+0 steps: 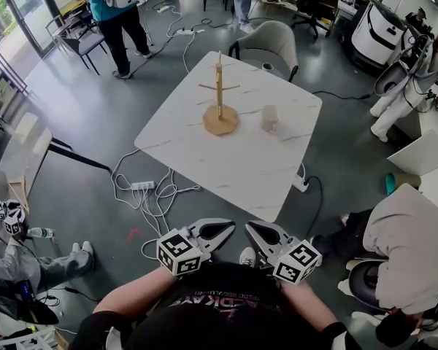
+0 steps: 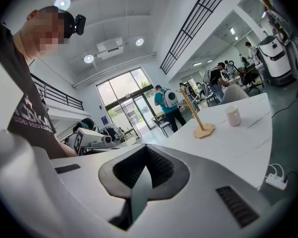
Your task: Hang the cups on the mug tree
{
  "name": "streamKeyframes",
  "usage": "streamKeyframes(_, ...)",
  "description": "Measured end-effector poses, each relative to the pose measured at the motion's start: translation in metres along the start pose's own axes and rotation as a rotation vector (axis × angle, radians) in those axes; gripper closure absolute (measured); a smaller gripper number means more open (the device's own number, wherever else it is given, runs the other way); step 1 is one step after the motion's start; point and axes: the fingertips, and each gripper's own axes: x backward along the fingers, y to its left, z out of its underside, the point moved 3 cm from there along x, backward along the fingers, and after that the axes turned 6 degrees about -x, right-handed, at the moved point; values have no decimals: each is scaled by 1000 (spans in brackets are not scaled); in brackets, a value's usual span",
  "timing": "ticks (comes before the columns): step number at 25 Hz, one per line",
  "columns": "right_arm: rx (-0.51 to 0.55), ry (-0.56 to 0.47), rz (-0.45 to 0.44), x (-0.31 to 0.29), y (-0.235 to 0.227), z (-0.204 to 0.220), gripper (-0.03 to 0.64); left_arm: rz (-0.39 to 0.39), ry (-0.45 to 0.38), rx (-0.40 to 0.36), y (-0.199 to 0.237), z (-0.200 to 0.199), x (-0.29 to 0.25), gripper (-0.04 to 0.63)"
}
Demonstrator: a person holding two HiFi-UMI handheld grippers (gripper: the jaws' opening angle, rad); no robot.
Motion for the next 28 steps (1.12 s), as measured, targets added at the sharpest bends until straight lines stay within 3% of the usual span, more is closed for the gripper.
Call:
streamKeyframes(15,47,-42,55,-22,-3,-13,607,8,-16,-1,21,-7,13,598)
streamKeyframes(28,43,-111,112,-48,7,-16,607,67,-1,-21,39,-11,39,598)
